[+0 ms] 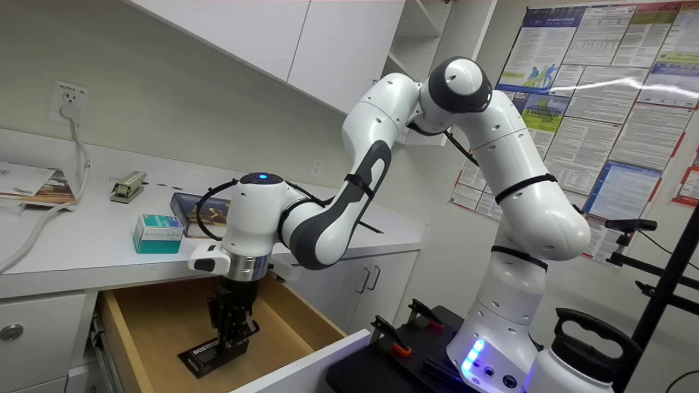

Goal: Open the drawer,take out the brown card,put it back and put it on the counter and close it

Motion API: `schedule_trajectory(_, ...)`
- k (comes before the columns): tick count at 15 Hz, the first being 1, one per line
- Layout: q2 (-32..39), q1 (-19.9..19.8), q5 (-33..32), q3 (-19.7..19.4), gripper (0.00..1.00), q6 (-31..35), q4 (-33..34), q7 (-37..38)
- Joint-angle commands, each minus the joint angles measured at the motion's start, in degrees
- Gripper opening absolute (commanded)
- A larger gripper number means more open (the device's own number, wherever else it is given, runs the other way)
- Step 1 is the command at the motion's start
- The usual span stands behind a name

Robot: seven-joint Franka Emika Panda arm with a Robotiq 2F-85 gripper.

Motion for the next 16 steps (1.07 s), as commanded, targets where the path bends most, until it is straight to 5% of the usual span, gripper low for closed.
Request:
schedule_trajectory(1,-2.05,2.28,0.73,-1.41,0.0,-1.23,-0.35,0.08)
schedule_trajectory(3,-2.89,2.77,0.76,-1.5,0.0,-1.53,-0.57,0.32)
schedule_trajectory(4,-3.46,3.29,0.6,-1.71,0.26,-1.84,-0.69,0.75)
schedule_trajectory(7,-4.34,3.9,0.52,-1.91,0.4,-2.13,-0.47,0.6)
schedule_trajectory(14,-1.95,0.79,4.11,-0.68,0.95,-3.41,1.86,-5.11)
schedule_trajectory(16,-0.89,-0.15,5.72,-0.46,1.0,-3.05,2.29,-7.72)
